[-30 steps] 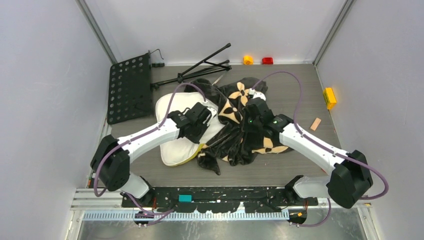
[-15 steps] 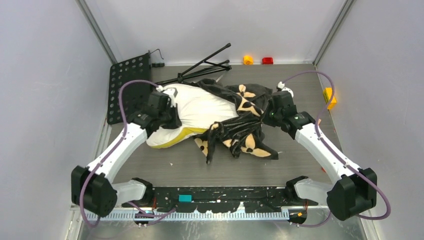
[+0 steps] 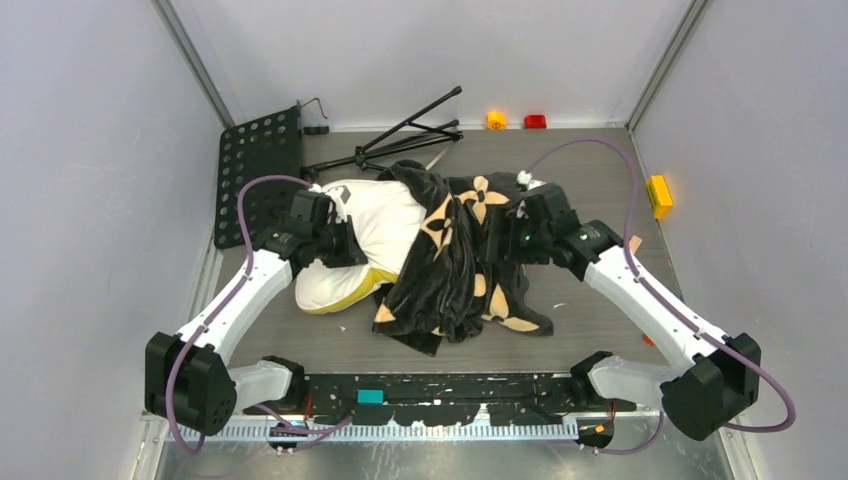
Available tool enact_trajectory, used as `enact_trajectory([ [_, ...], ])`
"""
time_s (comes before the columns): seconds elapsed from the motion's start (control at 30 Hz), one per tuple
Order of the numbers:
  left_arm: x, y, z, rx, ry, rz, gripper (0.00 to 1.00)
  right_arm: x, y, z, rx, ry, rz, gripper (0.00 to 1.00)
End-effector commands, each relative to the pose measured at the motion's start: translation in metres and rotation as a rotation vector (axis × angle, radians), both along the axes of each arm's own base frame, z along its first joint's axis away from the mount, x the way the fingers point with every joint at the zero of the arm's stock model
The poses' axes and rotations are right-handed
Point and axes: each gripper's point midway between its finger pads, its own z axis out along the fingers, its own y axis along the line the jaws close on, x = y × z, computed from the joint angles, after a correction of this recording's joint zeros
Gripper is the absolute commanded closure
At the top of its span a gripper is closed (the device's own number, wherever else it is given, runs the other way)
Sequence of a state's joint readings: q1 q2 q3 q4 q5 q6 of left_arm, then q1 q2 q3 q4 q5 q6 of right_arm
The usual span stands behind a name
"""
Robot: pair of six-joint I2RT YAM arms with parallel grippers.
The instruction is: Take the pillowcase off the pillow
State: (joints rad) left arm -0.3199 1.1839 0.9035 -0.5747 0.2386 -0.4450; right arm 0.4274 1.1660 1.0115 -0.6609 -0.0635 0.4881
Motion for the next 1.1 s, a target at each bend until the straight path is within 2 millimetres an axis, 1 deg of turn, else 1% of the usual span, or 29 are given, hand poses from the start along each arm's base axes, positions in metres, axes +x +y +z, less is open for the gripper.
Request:
enact_trajectory([
  [0.0,0.022,-0.005,0.030,-0.054,-0.092,0.037,1.00,-0.032,0.006,-0.010,-0.054,0.030,0.050,0.09],
  [0.1,0.026,0.006,0.037,-0.005,-0.128,0.070,1.00,-0.047,0.007,-0.027,-0.024,0.055,0.055,0.09],
  [0.23,0.028,0.011,0.044,0.001,-0.159,0.099,1.00,-0.061,0.008,-0.054,-0.029,0.118,0.052,0.09],
  [0.27,0.029,0.013,0.045,0.005,-0.167,0.108,1.00,-0.063,0.006,-0.061,-0.036,0.132,0.043,0.12],
  [0.33,0.032,0.018,0.047,0.013,-0.176,0.127,1.00,-0.065,0.007,-0.067,-0.032,0.144,0.036,0.31],
  [0.37,0.032,0.018,0.047,0.012,-0.177,0.129,1.00,-0.066,0.007,-0.069,-0.030,0.147,0.035,0.37],
  [0.47,0.035,0.019,0.049,-0.044,-0.162,0.150,1.00,-0.066,0.006,-0.068,-0.032,0.134,0.045,0.42],
  [0.5,0.036,0.019,0.051,-0.076,-0.158,0.153,1.00,-0.066,0.005,-0.068,-0.034,0.125,0.045,0.48],
  [0.57,0.038,0.018,0.053,-0.128,-0.149,0.158,1.00,-0.064,0.006,-0.066,-0.028,0.114,0.054,0.64],
  [0.67,0.040,0.027,0.055,-0.155,-0.141,0.187,1.00,-0.064,0.013,-0.063,0.002,0.115,0.073,0.91],
  [0.7,0.041,0.032,0.057,-0.157,-0.143,0.202,1.00,-0.062,0.012,-0.062,-0.001,0.107,0.064,0.97],
  [0.73,0.042,0.039,0.059,-0.157,-0.148,0.222,1.00,-0.059,0.010,-0.060,-0.011,0.095,0.044,0.99],
  [0.87,0.043,0.072,0.070,-0.182,-0.186,0.353,1.00,-0.036,-0.019,-0.044,-0.095,-0.018,-0.122,1.00],
  [0.93,0.044,0.097,0.071,-0.214,-0.201,0.451,1.00,-0.023,-0.042,-0.037,-0.137,-0.066,-0.249,1.00],
  [1.03,0.041,0.116,0.072,-0.241,-0.201,0.515,1.00,-0.006,-0.082,-0.029,-0.128,-0.094,-0.451,1.00],
  [1.07,0.040,0.119,0.072,-0.246,-0.196,0.523,1.00,-0.001,-0.095,-0.027,-0.102,-0.095,-0.508,1.00],
])
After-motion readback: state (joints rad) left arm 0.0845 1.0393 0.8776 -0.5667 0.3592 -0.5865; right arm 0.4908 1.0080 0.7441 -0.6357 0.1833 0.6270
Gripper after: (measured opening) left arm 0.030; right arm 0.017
